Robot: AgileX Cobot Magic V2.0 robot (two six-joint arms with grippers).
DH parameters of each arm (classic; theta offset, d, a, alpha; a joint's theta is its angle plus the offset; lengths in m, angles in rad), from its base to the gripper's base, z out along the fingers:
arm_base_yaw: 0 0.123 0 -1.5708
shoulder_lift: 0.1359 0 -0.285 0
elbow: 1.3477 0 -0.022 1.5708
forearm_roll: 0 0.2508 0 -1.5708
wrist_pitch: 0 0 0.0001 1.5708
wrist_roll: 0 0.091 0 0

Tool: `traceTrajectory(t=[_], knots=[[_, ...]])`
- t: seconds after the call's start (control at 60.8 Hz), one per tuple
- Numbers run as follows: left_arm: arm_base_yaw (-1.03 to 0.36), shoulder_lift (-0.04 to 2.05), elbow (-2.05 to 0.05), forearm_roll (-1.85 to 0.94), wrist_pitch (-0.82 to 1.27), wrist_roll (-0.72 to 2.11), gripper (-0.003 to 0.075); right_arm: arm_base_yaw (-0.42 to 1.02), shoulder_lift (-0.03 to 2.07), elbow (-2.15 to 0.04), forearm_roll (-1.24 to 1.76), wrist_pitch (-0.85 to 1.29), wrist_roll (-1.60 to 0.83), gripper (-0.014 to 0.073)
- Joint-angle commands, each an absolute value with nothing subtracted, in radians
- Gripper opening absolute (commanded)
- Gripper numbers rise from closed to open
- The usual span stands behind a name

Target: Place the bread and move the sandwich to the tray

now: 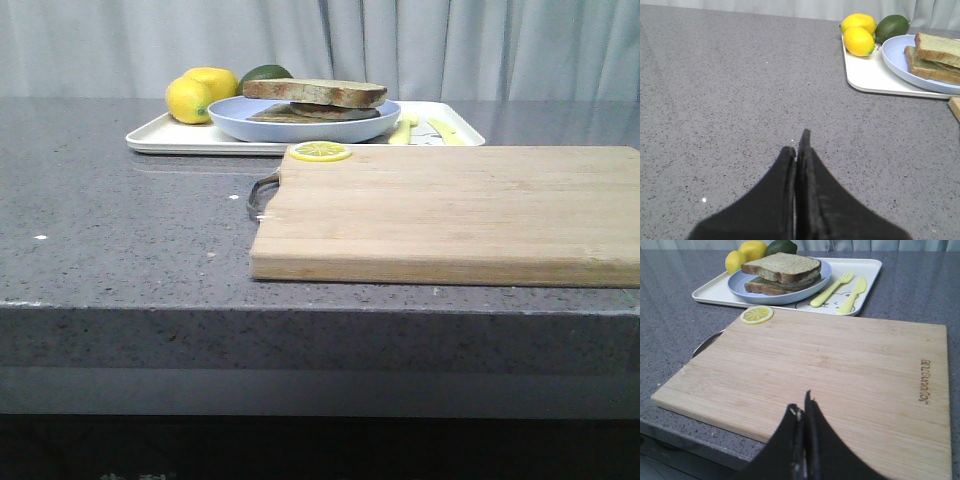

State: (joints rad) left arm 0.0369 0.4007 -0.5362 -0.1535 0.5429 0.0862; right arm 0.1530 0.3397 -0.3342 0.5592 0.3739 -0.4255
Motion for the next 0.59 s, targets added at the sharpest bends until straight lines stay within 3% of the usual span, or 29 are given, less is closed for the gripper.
traceTrajectory(t=[0.0,0.263,0.576], knots=[[0.039,0.404,-0.55,-0.161,0.442,0.079,-0.002,0.155,0.351,-0.361,0.569,0.311,-0.43,-0.0069],[0.039,0.277,-0.343,-0.193,0.212,0.066,-0.002,0.155,0.351,-0.361,0.569,0.311,-0.43,-0.0069],[0.039,0.023,-0.1,-0.193,0.173,0.016,-0.002,0.155,0.351,-0.361,0.569,0.311,-0.43,-0.0069]])
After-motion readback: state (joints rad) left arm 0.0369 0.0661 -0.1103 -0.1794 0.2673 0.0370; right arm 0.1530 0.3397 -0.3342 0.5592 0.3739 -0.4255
